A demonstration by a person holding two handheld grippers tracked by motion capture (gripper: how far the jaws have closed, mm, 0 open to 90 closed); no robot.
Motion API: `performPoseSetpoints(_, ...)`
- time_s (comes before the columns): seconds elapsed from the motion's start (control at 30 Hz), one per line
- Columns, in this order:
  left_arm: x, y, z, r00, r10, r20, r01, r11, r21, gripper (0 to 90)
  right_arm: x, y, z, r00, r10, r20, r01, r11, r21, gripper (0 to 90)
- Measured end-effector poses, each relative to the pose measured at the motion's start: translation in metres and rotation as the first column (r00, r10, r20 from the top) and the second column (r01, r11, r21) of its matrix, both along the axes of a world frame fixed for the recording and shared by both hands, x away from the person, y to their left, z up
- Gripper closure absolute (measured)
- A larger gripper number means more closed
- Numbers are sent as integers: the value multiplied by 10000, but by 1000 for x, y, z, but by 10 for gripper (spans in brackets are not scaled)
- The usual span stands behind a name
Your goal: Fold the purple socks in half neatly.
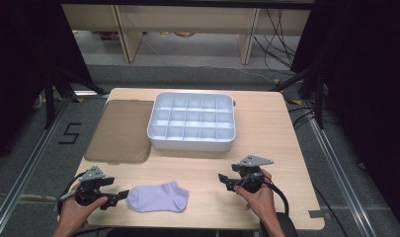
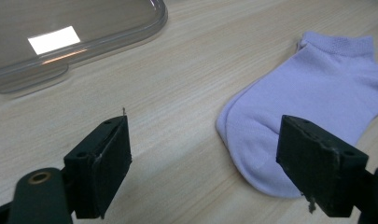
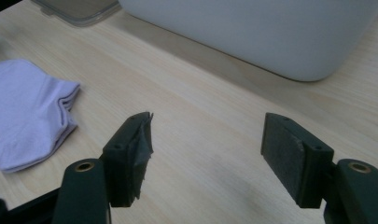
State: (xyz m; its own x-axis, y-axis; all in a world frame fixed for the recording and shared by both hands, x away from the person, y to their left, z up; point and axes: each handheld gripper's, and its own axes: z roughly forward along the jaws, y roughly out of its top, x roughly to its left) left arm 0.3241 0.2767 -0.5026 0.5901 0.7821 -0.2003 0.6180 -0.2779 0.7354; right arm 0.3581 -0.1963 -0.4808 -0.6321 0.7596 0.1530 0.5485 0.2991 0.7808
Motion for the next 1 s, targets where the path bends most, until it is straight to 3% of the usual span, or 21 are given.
performPoseSetpoints(0.03, 1, 1, 2, 9998, -192, -52, 193, 9995, 232, 172, 0, 1, 0, 10000, 34, -32, -34, 10000, 83, 354)
performPoseSetpoints(0.1, 2, -3, 1, 9999, -68, 107, 67, 9999, 82, 174, 0, 4, 0, 9999, 106, -49, -105, 9998, 167, 365)
performPoseSetpoints(0.17, 4, -5, 0, 9999, -123, 6, 124, 9999, -80, 176, -1, 8, 0, 9997, 210, -82, -209, 9997, 110, 363)
performPoseSetpoints(0.2, 5, -4, 0, 9995, -297, -78, 298, 9995, 133, 175, -2, 11, 0, 9996, 244, -158, -241, 9996, 154, 363)
performPoseSetpoints(0.23, 6, -7, -1, 9999, -154, 60, 154, 9998, -102, 176, -4, 12, 2, 9993, 228, -296, -221, 9994, 248, 364)
performPoseSetpoints(0.27, 8, -6, 0, 9992, -389, -78, 390, 9991, 162, 176, -4, 14, 1, 9993, 345, -175, -339, 9989, 339, 364)
performPoseSetpoints(0.33, 11, -10, 1, 9991, -419, 16, 419, 9991, 25, 176, -6, 21, 3, 9985, 450, -318, -443, 9987, 244, 364)
performPoseSetpoints(0.43, 13, -16, 1, 9977, -667, 92, 667, 9978, 28, 176, -11, 39, 5, 9963, 857, -42, -858, 9959, -275, 366)
performPoseSetpoints(0.47, 14, -15, 0, 9961, -878, -22, 878, 9959, 235, 176, -12, 47, 4, 9946, 1021, -184, -1022, 9947, -68, 373)
performPoseSetpoints(0.5, 13, -15, -1, 9967, -815, -2, 815, 9965, 178, 176, -14, 55, 4, 9911, 1297, -298, -1301, 9915, -100, 385)
performPoseSetpoints(0.53, 12, -15, 0, 9968, -803, -19, 803, 9965, 215, 176, -15, 63, 3, 9877, 1540, -253, -1551, 9868, -474, 392)
performPoseSetpoints(0.57, 12, -15, 0, 9974, -702, 142, 702, 9975, -7, 176, -16, 71, 2, 9848, 1726, -199, -1736, 9826, -666, 402)
performPoseSetpoints(0.7, 13, -13, 2, 9962, -862, 149, 860, 9962, 125, 176, -17, 91, -2, 9722, 2290, -494, -2324, 9692, -812, 448)
performPoseSetpoints(0.77, 13, -15, 1, 9975, -688, 127, 688, 9976, -30, 176, -16, 98, -5, 9684, 2424, -580, -2467, 9652, -865, 457)
performPoseSetpoints(0.87, 13, -15, 0, 9972, -753, 17, 752, 9971, 95, 176, -16, 107, -8, 9668, 2446, -745, -2502, 9650, -791, 475)
performPoseSetpoints(1.0, 12, -15, 0, 9971, -734, 187, 733, 9973, 66, 176, -15, 115, -12, 9584, 2691, -951, -2785, 9547, -1049, 493)
